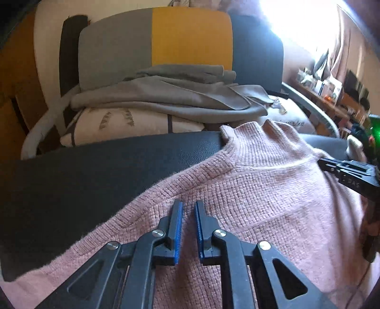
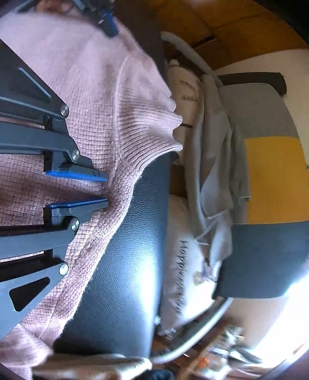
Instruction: Fold clothes
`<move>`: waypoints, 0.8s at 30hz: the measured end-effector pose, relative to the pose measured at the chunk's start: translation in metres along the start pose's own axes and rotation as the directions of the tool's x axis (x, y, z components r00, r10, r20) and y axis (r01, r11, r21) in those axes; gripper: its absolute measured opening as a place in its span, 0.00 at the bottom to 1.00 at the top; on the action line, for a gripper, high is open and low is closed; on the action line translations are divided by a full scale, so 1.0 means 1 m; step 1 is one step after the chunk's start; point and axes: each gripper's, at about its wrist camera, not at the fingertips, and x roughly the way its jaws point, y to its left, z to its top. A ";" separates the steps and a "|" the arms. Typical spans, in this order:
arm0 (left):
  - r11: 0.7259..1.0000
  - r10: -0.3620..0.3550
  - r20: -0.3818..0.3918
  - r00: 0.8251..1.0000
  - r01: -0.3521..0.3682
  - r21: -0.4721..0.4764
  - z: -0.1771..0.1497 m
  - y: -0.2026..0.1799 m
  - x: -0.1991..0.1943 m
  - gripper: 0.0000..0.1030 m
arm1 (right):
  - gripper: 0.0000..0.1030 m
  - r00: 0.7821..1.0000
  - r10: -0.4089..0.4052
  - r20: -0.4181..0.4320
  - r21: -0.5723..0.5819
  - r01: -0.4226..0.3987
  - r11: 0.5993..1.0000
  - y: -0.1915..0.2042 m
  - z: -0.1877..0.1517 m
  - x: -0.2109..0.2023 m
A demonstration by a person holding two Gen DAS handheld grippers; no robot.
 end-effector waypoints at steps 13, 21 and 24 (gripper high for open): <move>0.983 -0.117 0.059 0.991 0.124 -0.133 -0.063 0.017 -0.130 0.15 | 0.64 0.968 0.251 0.004 -0.094 -0.249 0.964 0.016 -0.060 -0.124; 0.996 0.012 -0.023 1.000 -0.014 -0.091 -0.160 0.014 -0.145 0.18 | 0.78 0.990 0.090 -0.110 -0.182 -0.109 0.977 0.025 -0.179 -0.165; 0.989 0.000 -0.026 1.000 -0.004 -0.150 -0.167 0.025 -0.147 0.18 | 0.83 0.992 0.093 -0.081 -0.080 -0.099 0.992 0.007 -0.220 -0.175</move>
